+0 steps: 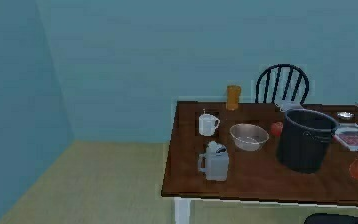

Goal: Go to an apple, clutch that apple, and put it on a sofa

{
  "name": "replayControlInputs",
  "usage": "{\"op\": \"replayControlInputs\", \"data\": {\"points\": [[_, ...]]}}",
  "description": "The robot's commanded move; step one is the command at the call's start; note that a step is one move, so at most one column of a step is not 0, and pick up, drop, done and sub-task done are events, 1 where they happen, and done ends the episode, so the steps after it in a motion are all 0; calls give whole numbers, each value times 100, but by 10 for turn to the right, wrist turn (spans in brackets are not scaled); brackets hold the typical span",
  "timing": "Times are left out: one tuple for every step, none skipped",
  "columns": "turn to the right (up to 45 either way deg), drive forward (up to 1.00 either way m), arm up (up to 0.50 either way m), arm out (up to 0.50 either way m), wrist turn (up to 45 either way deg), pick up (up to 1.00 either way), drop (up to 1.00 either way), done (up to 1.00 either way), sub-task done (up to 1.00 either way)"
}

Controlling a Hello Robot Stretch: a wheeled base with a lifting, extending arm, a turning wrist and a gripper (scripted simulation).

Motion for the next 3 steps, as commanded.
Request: {"op": "replayControlInputs", "data": {"points": [[-360, 0, 0, 0, 0, 0, 0, 0, 0], [450, 0, 0, 0, 0, 0, 0, 0, 0], [450, 0, 0, 0, 0, 0, 0, 0, 0]]}}
